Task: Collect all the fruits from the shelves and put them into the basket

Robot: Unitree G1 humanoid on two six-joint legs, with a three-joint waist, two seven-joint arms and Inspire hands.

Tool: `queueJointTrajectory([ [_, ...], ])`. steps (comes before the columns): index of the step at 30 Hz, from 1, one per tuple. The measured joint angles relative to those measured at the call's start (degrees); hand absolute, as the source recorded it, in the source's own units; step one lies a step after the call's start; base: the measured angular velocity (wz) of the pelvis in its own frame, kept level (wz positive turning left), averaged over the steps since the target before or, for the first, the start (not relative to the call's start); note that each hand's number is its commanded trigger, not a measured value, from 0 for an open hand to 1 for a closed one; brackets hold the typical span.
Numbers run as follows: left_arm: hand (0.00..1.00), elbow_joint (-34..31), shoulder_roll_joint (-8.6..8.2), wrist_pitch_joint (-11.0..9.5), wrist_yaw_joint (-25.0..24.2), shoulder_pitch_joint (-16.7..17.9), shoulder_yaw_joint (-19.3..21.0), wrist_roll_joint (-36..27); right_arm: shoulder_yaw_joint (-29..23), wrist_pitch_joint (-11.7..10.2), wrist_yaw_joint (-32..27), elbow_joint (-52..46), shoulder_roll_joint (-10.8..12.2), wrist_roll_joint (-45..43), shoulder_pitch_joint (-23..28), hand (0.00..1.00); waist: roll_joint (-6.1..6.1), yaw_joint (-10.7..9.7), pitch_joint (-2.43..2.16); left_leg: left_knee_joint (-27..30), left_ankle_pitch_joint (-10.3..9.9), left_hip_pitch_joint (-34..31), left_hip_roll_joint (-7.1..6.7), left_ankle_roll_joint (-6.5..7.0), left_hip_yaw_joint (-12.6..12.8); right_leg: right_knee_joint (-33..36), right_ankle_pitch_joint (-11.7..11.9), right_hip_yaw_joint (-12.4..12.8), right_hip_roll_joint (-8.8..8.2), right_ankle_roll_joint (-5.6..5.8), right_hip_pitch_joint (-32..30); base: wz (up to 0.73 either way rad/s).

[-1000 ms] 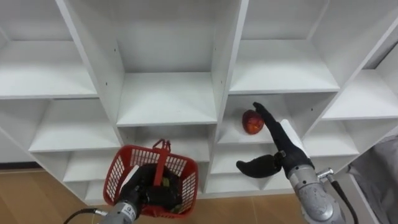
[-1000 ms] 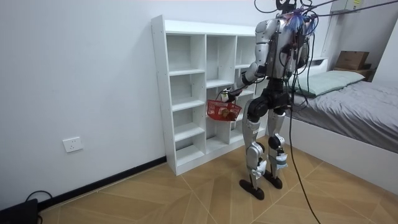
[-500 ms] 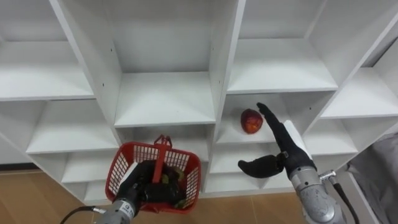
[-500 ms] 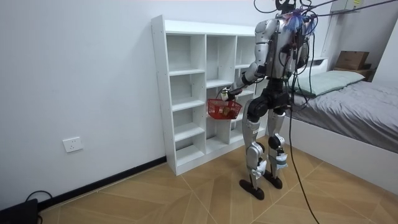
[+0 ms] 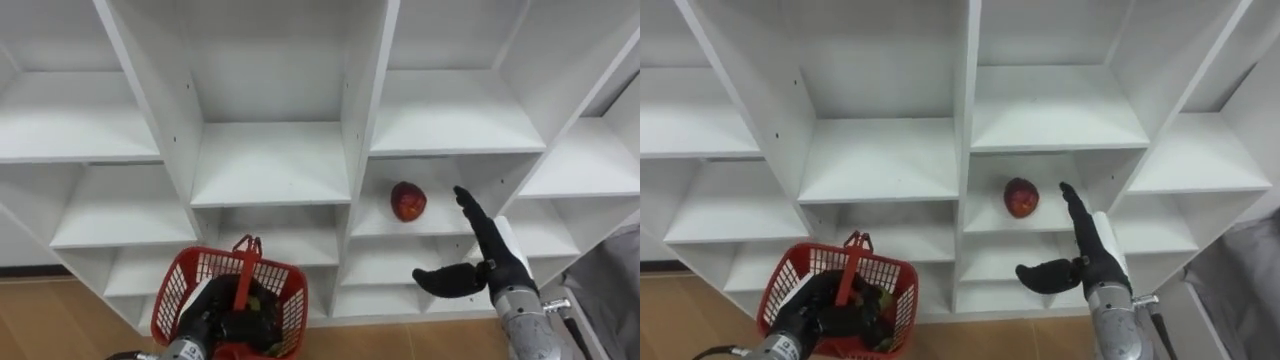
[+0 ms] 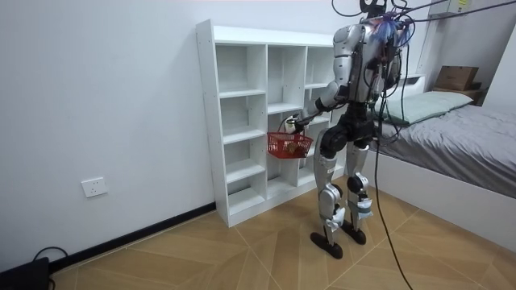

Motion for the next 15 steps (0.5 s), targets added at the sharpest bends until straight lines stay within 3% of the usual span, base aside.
queueJointTrajectory([
  [7,1.00,0.0,1.32,0.2,-0.6,0.0,0.0,0.1,-0.8,0.8,-0.4,1.7,-2.4,1.4,-2.0,0.00,-0.68,1.1,0.10,1.2,0.0,-2.1,-0.22,0.00,-1.0,2.3,-1.1,-1.0,-0.66,-0.16,-2.0,0.07],
  [15,1.00,0.0,1.58,0.6,-2.6,-0.4,0.5,0.8,-0.8,0.8,-1.7,13.5,-2.8,3.5,-12.8,0.00,-1.50,2.2,0.11,3.1,0.0,-6.5,-0.12,0.01,-1.6,4.4,-1.5,-1.5,-0.78,-0.39,-6.4,0.02],
])
